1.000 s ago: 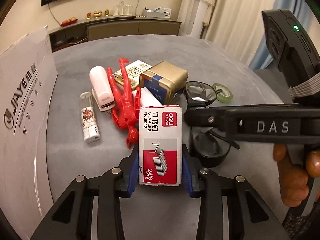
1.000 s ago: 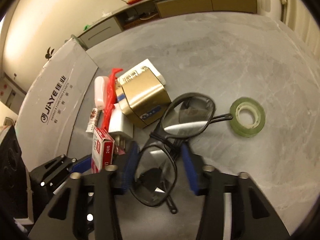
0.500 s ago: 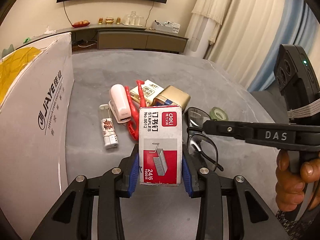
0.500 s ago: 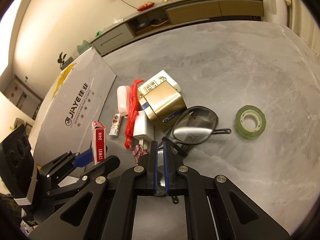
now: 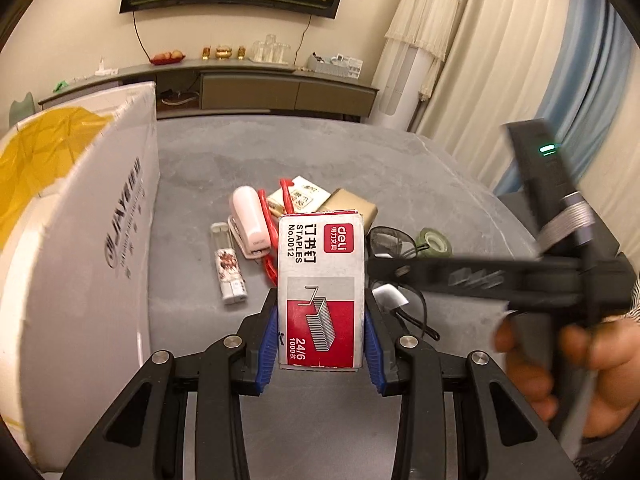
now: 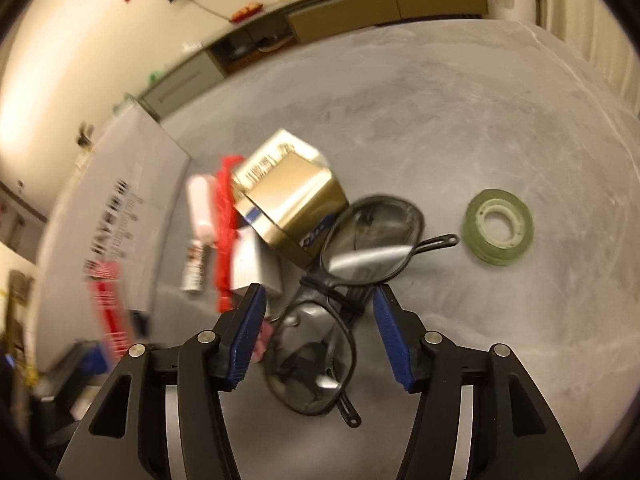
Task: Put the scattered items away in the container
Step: 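Carry the staples box and glasses over the yellow-lined white box with both tools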
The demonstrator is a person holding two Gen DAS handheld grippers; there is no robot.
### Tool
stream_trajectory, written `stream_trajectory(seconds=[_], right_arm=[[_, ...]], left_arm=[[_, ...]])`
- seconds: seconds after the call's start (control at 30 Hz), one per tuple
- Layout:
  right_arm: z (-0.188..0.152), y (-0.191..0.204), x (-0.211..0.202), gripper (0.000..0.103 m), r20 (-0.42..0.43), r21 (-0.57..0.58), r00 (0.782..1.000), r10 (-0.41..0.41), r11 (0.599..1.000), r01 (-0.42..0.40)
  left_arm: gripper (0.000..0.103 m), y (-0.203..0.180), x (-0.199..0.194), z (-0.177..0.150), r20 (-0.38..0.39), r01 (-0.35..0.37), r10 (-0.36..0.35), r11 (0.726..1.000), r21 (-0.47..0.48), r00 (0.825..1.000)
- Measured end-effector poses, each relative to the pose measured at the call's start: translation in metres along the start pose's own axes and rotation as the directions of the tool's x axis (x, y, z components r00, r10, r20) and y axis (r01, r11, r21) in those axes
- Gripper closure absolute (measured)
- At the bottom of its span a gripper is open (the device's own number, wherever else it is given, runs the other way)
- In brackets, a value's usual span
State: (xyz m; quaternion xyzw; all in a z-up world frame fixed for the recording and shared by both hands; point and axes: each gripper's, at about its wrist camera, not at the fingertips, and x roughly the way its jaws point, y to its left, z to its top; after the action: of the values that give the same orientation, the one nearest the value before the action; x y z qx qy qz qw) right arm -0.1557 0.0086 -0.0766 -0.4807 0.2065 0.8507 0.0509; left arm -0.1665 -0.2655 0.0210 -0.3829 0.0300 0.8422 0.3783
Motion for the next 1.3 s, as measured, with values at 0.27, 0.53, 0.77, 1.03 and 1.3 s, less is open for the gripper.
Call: stream_trajectory(seconds=[0.27, 0.53, 0.77, 1.03, 1.3], right_arm=[[-0.001, -0.010, -0.009, 0.066, 0.031, 0.011, 0.998, 0.052, 0.999, -0.052], [-0.014, -0.012, -0.024, 0.066, 0.069, 0.017, 0.997, 0.033, 0.999, -0.034], [-0.022, 0.022, -0.072, 0.066, 0.177, -0.076, 0.983, 0.052, 0.996, -0.039], [-0.036, 0.089, -0.108, 0.066, 0.238, -0.211, 0.961, 0.138, 0.974, -0.088], [-0.031, 0.157, -0.128, 0.066, 0.273, -0.331, 0.941, 0.200, 0.938, -0.104]], left_arm=[[0.065, 0.006, -0.021, 0.008, 0.064, 0.020, -0.020, 1.000, 0.000, 0.998], [0.064, 0.010, -0.042, 0.019, 0.117, 0.051, -0.048, 0.998, -0.026, 0.992], [0.064, 0.024, -0.070, 0.029, 0.180, 0.070, -0.053, 0.994, -0.087, 0.982], [0.064, 0.046, -0.098, 0.037, 0.240, 0.085, -0.051, 0.987, -0.136, 0.970], [0.064, 0.072, -0.130, 0.043, 0.309, 0.077, -0.017, 0.980, -0.184, 0.951]])
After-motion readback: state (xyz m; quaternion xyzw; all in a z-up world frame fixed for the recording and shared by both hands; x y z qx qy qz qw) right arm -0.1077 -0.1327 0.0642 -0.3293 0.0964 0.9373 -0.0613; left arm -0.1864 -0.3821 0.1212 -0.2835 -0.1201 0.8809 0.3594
